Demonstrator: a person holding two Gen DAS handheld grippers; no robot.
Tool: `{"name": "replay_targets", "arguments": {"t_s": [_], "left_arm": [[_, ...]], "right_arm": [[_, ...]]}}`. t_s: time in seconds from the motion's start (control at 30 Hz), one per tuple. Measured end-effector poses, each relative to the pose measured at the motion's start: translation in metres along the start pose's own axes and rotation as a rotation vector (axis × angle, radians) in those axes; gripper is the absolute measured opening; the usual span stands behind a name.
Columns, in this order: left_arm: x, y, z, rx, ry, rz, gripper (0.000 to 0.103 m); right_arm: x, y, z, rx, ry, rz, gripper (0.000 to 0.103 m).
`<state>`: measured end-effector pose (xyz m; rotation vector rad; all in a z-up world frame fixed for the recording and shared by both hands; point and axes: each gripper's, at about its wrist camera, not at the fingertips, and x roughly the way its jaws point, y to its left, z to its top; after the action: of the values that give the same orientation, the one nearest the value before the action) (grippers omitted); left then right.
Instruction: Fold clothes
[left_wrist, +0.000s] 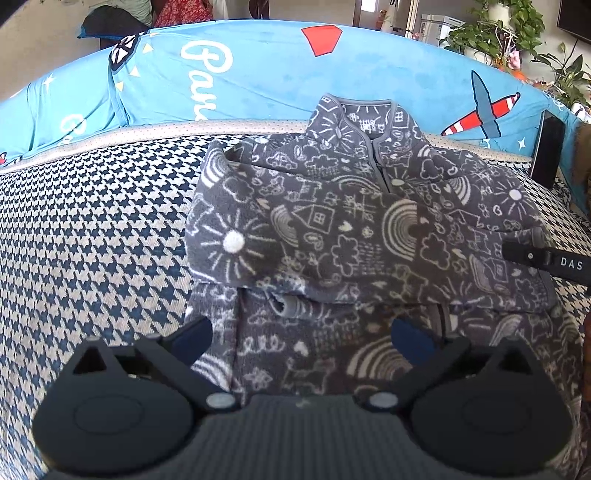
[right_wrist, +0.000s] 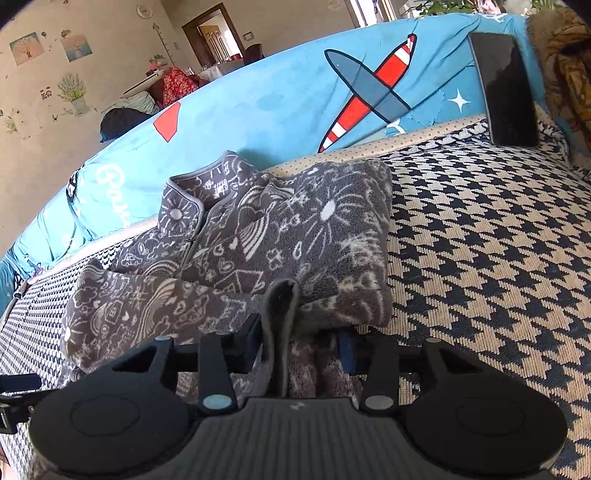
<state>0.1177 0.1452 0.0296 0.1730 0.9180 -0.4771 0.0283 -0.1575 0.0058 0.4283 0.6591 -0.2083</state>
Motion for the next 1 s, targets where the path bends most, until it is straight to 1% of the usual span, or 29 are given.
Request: {"name": "replay_targets", "arguments": {"t_s": [0.13, 0.17, 0.3, 0.4, 0.43, 0.6, 0.67, 1.0], "left_arm": [[0.000, 0.003, -0.001, -0.017, 0.001, -0.005, 0.103], [0.000, 0.004, 0.000, -0.020, 0.000, -0.004, 0.103], [0.000, 0.007, -0.001, -0.030, -0.004, 0.008, 0.103], [0.001, 0.011, 0.000, -0.048, 0.000, 0.016, 0.103], [0.001, 0.012, 0.000, -0.055, 0.002, 0.019, 0.103], [0.000, 0.020, -0.001, -0.083, 0.008, 0.037, 0.103], [-0.001, 0.024, -0.001, -0.095, 0.010, 0.043, 0.103], [-0.013, 0.055, -0.001, -0.184, -0.002, 0.098, 0.103]], "right_arm": [[0.003, 0.005, -0.002, -0.026, -0.019, -0.020, 0.045], [0.004, 0.006, -0.002, -0.029, -0.022, -0.024, 0.044], [0.003, 0.007, 0.002, 0.008, -0.027, -0.033, 0.028], [0.000, 0.018, 0.003, -0.013, -0.043, -0.055, 0.025], [-0.002, 0.023, 0.003, -0.032, -0.053, -0.068, 0.024], [-0.012, 0.047, 0.008, -0.063, -0.114, -0.079, 0.023], [-0.016, 0.061, 0.009, -0.095, -0.143, -0.083, 0.023], [-0.016, 0.135, 0.004, -0.194, -0.225, -0.037, 0.023]]}}
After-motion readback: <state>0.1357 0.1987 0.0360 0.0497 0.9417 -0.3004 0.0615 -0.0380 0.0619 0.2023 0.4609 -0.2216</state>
